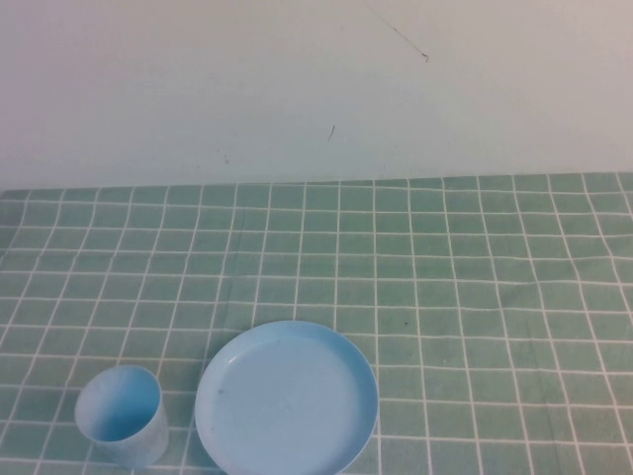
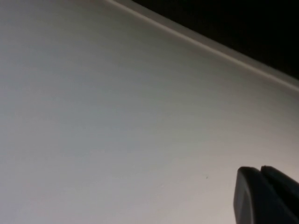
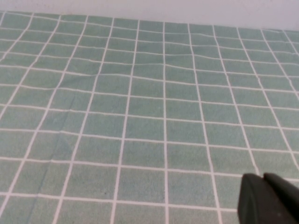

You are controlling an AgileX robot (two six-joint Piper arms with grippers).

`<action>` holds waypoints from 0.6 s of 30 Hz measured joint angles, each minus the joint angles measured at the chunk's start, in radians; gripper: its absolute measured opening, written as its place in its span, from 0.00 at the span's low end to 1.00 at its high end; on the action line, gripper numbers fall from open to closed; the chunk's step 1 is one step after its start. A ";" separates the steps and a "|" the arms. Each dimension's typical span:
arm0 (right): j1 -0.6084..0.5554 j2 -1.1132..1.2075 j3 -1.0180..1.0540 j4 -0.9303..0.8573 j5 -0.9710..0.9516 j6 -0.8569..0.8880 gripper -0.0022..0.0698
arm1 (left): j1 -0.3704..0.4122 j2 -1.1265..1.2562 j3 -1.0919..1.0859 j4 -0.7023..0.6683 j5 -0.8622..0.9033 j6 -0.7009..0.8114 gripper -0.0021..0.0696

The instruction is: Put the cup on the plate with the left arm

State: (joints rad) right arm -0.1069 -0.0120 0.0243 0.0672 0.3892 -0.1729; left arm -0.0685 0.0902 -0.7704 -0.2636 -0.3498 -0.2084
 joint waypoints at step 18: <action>0.000 0.000 0.000 0.000 -0.002 0.000 0.03 | -0.078 0.648 -0.511 0.107 1.226 -0.020 0.03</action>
State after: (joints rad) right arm -0.1069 -0.0120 0.0243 0.0667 0.3871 -0.1729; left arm -0.1463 0.7381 -1.2814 -0.1561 0.8765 -0.2279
